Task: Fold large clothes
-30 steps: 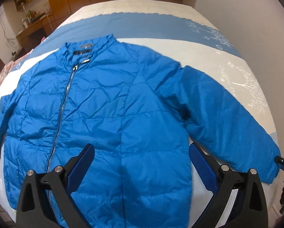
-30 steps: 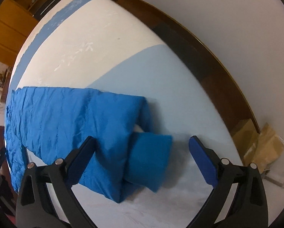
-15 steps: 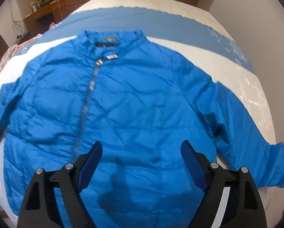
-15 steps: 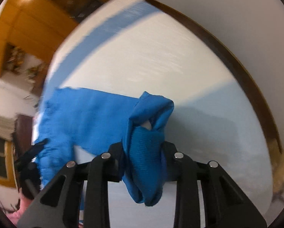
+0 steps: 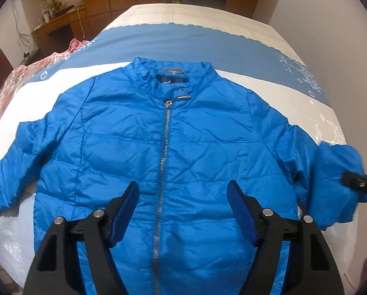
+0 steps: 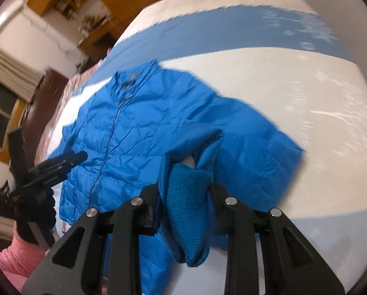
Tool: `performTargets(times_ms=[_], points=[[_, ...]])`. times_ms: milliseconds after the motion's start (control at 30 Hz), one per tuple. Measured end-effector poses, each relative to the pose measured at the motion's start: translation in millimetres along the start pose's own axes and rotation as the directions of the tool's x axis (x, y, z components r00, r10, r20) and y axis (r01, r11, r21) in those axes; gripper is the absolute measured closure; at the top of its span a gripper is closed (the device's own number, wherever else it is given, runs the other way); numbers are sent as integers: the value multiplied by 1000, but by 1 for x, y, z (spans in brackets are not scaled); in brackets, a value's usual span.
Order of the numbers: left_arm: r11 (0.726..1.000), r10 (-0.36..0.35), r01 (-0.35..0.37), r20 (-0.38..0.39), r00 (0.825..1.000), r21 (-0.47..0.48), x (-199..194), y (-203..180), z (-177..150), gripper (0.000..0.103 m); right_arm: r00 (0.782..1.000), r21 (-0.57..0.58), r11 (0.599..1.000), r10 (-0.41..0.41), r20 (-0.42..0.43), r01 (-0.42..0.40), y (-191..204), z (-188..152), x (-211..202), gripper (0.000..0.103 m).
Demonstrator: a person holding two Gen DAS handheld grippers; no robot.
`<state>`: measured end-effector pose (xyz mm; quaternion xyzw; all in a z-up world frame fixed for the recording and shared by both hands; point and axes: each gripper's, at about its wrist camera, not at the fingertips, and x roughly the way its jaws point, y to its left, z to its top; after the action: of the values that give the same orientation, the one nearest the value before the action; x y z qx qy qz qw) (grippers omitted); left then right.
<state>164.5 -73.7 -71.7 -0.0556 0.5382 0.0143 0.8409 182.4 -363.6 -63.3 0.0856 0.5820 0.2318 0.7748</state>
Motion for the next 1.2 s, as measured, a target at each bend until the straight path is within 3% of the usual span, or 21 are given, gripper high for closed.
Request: performTargets(times_ms=[100, 167, 233, 333, 500, 667, 767, 833, 900, 933, 1100, 1200], points=[[1000, 11, -11, 8, 1000, -7, 4, 9, 6, 29, 999, -29, 1000, 7, -32, -8, 21, 11, 28, 75], [1000, -7, 7, -1, 1000, -7, 9, 13, 10, 28, 994, -16, 994, 103, -48, -104, 28, 16, 37, 68], [999, -38, 38, -15, 999, -14, 13, 17, 11, 28, 971, -9, 972, 233, -57, -233, 32, 15, 34, 61], [996, -83, 82, -29, 996, -36, 16, 24, 11, 27, 952, -36, 952, 304, -22, -305, 35, 13, 16, 59], [989, -148, 146, -71, 987, -33, 29, 10, 5, 24, 984, 9, 984, 179, 15, -179, 7, 4, -3, 59], [982, -188, 187, -189, 964, -20, 61, -19, -3, 24, 995, 79, 992, 94, 19, -95, -25, -17, -7, 59], [982, -187, 187, -249, 950, -24, 81, -34, -9, 24, 996, 106, 991, 81, 30, -84, -35, -22, -6, 59], [976, -214, 215, -243, 946, -23, 83, -40, -8, 41, 997, 110, 992, 58, 41, -62, -38, -23, -8, 59], [965, -261, 256, -242, 935, -51, 80, -41, -5, 72, 998, 113, 992, 50, 49, -56, -40, -22, -8, 59], [956, -292, 283, -222, 930, -71, 76, -39, -3, 79, 997, 115, 992, 50, 51, -56, -40, -21, -7, 59], [942, -331, 325, -66, 941, -84, 36, -14, 14, 83, 996, 114, 992, 49, 70, -57, -40, -15, -4, 59], [956, -277, 279, 31, 960, -93, 6, 20, 28, 83, 995, 107, 991, 76, 72, -83, -37, -10, 0, 59]])
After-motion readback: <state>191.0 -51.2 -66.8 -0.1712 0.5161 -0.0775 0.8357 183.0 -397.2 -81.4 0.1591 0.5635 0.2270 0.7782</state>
